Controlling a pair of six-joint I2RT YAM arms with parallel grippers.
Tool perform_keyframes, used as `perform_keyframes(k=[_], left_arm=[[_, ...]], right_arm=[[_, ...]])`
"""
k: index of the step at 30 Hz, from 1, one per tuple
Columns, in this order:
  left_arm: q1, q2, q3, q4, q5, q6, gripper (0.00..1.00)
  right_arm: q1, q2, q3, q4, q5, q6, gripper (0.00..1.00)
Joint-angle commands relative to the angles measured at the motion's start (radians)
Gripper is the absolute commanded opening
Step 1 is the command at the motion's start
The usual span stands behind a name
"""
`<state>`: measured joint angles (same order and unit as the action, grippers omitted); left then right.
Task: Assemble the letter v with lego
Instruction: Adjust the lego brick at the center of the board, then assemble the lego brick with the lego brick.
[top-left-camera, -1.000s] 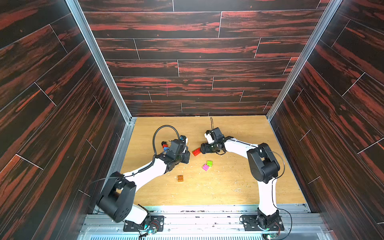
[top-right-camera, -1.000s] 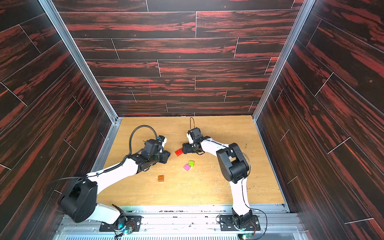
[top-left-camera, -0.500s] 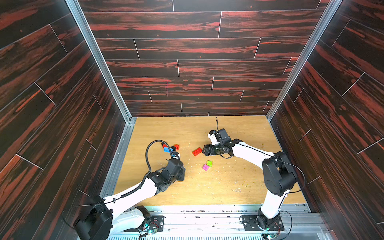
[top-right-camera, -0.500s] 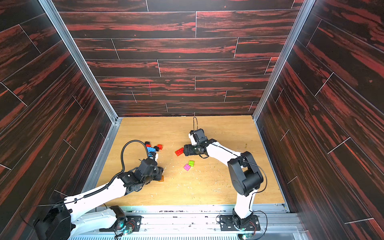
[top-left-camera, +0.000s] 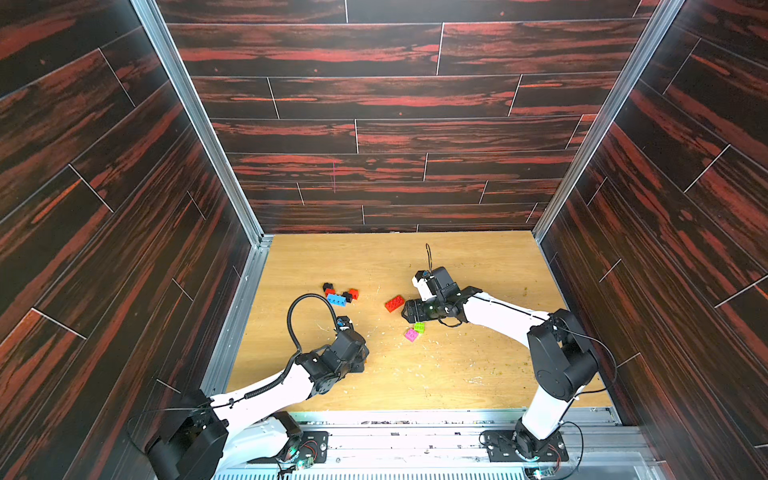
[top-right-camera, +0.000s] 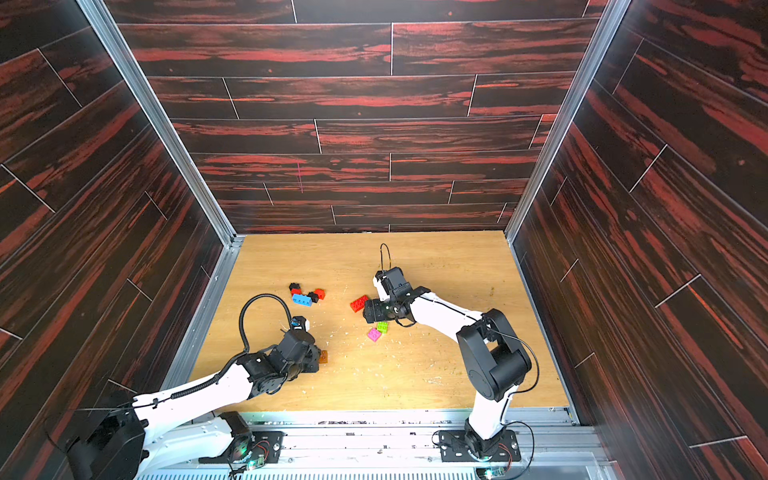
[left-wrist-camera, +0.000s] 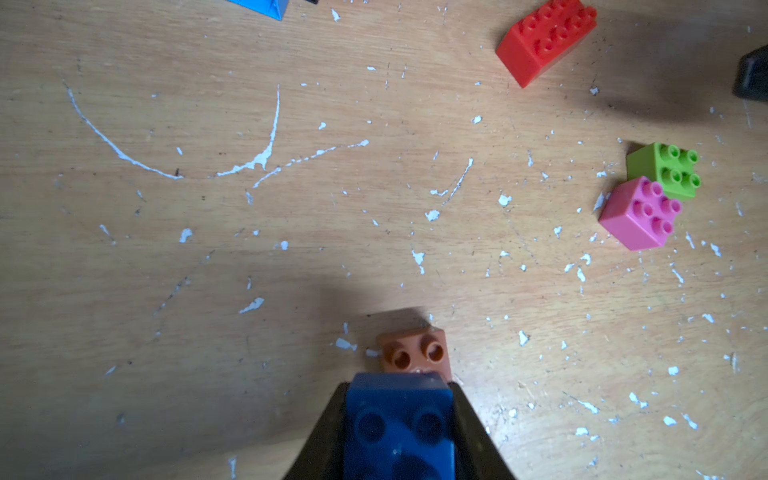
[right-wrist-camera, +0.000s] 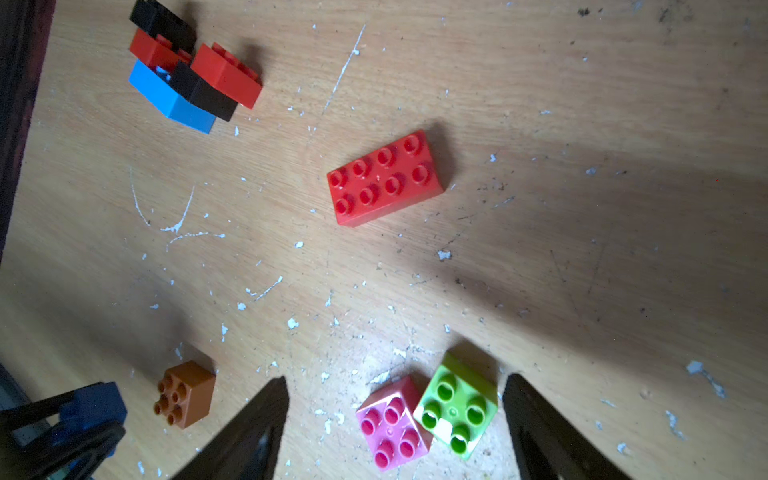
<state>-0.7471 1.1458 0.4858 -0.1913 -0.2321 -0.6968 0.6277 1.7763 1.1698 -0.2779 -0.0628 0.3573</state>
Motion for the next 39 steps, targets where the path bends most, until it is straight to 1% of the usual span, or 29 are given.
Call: perform_keyframes(k=[1,6,10,17,20,26,31,34,39], left_arm=[[-0.011,0.034,-0.003,0.017,0.009,-0.02,0.17],[-0.044,0.105,0.026,0.025,0.011,-0.019,0.18],[-0.052,0.127,0.023,0.039,0.013,-0.039,0.17],[-0.056,0.106,0.007,0.003,0.021,-0.083,0.17],[-0.056,0.094,0.009,-0.024,0.044,-0.088,0.17],[-0.056,0.144,0.092,-0.11,0.088,-0.022,0.18],[-0.053,0.248,0.182,-0.143,0.144,0.068,0.18],[-0.047,0.31,0.239,-0.17,0.149,0.121,0.19],[0.015,0.394,0.306,-0.157,0.178,0.231,0.21]], right_arm=[[0.007,-0.016,-0.017,0.005,0.006,0.005,0.84],[0.007,-0.018,-0.023,0.008,0.005,0.005,0.84],[0.006,-0.018,-0.027,0.009,0.003,0.005,0.84],[0.006,-0.016,-0.029,0.012,-0.005,0.005,0.84],[0.007,-0.011,-0.031,0.018,-0.017,0.011,0.84],[0.008,-0.011,-0.033,0.026,-0.026,0.017,0.84],[0.009,-0.016,-0.035,0.026,-0.029,0.017,0.84],[0.008,-0.017,-0.037,0.026,-0.022,0.017,0.84],[0.008,-0.017,-0.039,0.022,0.003,0.028,0.84]])
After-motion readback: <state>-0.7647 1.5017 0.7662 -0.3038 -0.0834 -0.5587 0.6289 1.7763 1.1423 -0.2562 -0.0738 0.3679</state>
